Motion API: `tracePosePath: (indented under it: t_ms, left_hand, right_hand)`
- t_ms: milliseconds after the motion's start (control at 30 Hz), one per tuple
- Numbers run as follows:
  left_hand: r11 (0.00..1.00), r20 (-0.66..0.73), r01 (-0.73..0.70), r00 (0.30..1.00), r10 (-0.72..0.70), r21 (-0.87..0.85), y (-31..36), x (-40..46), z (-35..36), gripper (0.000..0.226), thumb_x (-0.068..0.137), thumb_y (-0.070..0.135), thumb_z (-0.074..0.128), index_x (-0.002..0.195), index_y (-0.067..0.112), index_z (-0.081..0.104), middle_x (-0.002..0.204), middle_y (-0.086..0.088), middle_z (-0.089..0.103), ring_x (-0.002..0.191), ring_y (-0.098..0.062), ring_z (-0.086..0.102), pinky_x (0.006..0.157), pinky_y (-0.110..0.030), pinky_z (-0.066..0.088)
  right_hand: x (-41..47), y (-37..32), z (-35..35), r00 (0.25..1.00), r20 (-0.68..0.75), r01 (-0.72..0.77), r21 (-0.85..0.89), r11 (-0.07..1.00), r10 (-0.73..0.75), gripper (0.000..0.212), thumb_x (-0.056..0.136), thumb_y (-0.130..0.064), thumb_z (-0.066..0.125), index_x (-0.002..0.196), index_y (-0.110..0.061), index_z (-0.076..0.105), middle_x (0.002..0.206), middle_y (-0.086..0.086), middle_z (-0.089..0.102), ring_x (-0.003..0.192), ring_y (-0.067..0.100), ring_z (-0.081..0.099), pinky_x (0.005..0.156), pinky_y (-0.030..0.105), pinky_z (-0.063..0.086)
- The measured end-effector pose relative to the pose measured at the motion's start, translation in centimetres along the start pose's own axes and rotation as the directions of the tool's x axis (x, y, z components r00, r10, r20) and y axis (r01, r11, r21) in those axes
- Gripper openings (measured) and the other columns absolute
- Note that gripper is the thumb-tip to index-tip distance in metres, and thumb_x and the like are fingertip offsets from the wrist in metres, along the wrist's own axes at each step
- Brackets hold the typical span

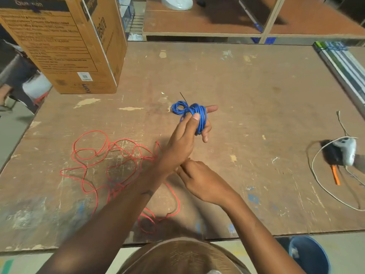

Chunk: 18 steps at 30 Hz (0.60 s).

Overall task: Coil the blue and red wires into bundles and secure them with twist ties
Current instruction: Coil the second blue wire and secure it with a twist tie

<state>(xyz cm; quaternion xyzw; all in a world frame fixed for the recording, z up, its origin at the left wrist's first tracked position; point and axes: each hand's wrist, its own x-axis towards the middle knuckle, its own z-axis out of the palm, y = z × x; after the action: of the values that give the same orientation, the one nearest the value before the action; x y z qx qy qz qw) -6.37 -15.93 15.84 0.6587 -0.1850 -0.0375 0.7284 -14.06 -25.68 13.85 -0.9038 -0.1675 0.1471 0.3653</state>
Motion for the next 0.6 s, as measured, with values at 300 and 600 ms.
tracePosePath:
  t_ms: [300, 600]
  left_hand:
    - [0.993, 0.063, 0.108, 0.992, -0.110, 0.044, -0.6, 1.2, -2.1, 0.048, 0.117, 0.024, 0.024, 0.142, 0.002, 0.058, 0.072, -0.003, 0.047, 0.061, -0.021, 0.045, 0.066, -0.029, 0.044]
    - [0.927, -0.056, 0.223, 0.966, -0.251, -0.302, -1.7, 2.1, -3.7, 0.053, 0.112, 0.026, 0.022, 0.137, -0.002, 0.060, 0.064, 0.006, 0.037, 0.051, -0.013, 0.035, 0.059, -0.028, 0.032]
  right_hand:
    - [-3.8, -2.0, -2.7, 0.975, -0.160, -0.178, -0.133, 0.975, 0.156, 0.026, 0.115, -0.037, 0.039, 0.111, -0.031, 0.064, 0.073, -0.012, 0.061, 0.085, 0.031, 0.061, 0.074, 0.042, 0.045]
    - [-4.4, -1.2, -1.3, 0.949, -0.145, -0.314, -0.354, 0.881, 0.280, 0.030, 0.112, -0.032, 0.039, 0.129, -0.036, 0.063, 0.114, 0.002, 0.077, 0.113, 0.033, 0.068, 0.076, 0.039, 0.039]
